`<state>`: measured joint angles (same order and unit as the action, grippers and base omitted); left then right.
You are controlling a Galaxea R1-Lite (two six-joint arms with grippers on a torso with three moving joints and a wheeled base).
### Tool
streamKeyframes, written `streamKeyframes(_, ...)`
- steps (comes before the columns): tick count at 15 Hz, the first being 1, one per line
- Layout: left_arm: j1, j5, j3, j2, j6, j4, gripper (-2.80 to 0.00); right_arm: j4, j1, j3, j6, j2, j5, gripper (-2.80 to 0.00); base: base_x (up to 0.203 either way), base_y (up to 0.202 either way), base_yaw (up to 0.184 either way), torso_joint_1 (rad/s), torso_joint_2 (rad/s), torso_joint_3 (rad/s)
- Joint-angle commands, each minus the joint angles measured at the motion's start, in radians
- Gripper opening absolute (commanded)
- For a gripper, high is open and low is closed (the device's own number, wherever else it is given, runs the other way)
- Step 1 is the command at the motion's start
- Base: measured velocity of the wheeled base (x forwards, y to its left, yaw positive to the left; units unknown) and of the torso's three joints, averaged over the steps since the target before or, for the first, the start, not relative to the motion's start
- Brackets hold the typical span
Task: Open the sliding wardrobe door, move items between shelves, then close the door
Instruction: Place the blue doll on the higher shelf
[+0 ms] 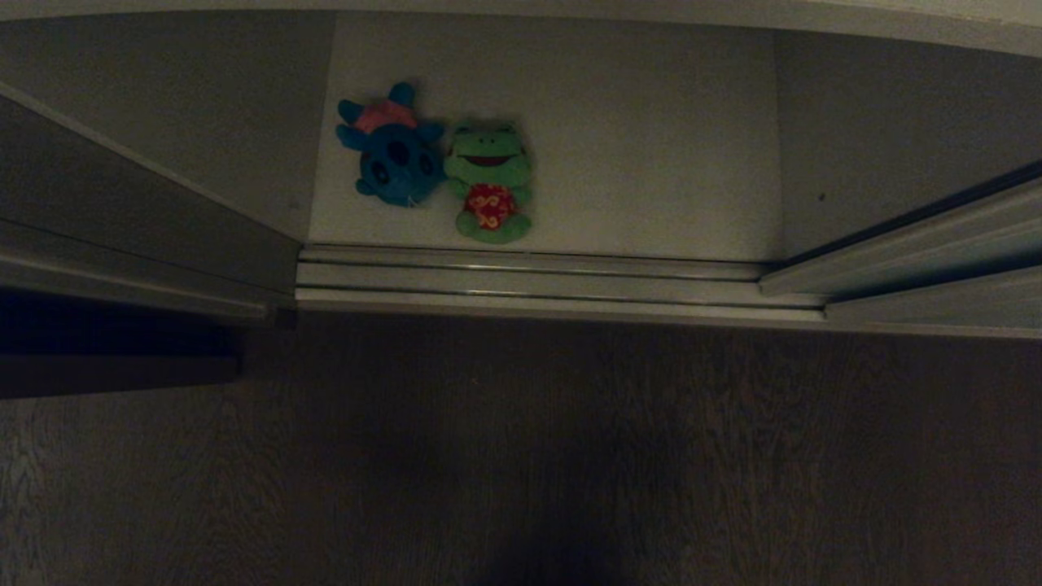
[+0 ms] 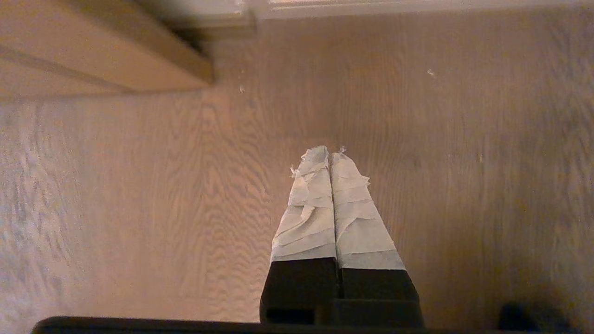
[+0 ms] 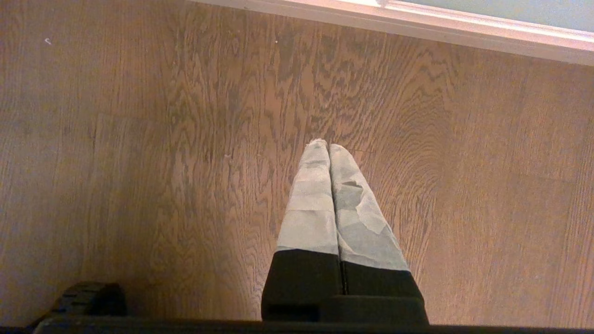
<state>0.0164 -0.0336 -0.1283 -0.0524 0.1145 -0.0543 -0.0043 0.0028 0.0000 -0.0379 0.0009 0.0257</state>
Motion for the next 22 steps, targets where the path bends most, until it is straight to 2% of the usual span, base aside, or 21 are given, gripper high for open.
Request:
streamKeyframes(1,0.000,-0.015,-0.075,-0.169,0.014,-0.016,-2.80,0.000,0.000,0.000,0.000,-0.004,0.000,-2.80,0.000,0.000,0.000,0.000,0.00,0.000)
streamKeyframes(3,-0.001,-0.033,-0.150,-0.431,0.017,-0.007,-2.80,0.000,0.000,0.000,0.000,-0.004,0.000,-2.80,0.000,0.000,0.000,0.000,0.00,0.000)
streamKeyframes(5,-0.001,-0.082,-0.197,-0.689,0.018,0.062,-2.80,0.000,0.000,0.000,0.000,-0.004,0.000,-2.80,0.000,0.000,0.000,0.000,0.00,0.000)
streamKeyframes(8,-0.002,-0.156,-0.242,-1.037,0.051,0.209,-2.80,0.000,0.000,0.000,0.000,-0.004,0.000,-2.80,0.000,0.000,0.000,0.000,0.00,0.000)
streamKeyframes(10,-0.006,-0.184,-0.274,-1.240,0.075,0.358,-2.80,0.000,0.000,-0.001,0.000,-0.004,0.000,-2.80,0.000,0.000,0.000,0.000,0.00,0.000)
streamKeyframes(12,-0.015,-0.199,-0.344,-1.392,0.067,0.502,-2.80,0.000,0.000,0.000,0.000,-0.004,0.000,-2.80,0.000,0.000,0.000,0.000,0.00,0.000)
streamKeyframes(14,-0.029,-0.203,-0.440,-1.512,0.013,0.625,-2.80,0.000,0.000,0.000,0.000,-0.002,0.000,-2.80,0.000,0.000,0.000,0.000,0.00,0.000)
streamKeyframes(17,-0.051,-0.189,-0.574,-1.619,-0.123,0.800,-2.80,0.000,0.000,0.000,0.000,-0.002,0.000,-2.80,0.000,0.000,0.000,0.000,0.00,0.000)
streamKeyframes(20,-0.096,-0.123,-0.673,-1.652,-0.206,0.838,-2.80,0.000,0.000,0.000,0.000,-0.004,0.000,-2.80,0.000,0.000,0.000,0.000,0.00,0.000)
streamKeyframes(22,-0.110,-0.081,-0.757,-1.682,-0.235,0.848,-2.80,0.000,0.000,0.000,0.000,-0.003,0.000,-2.80,0.000,0.000,0.000,0.000,0.00,0.000)
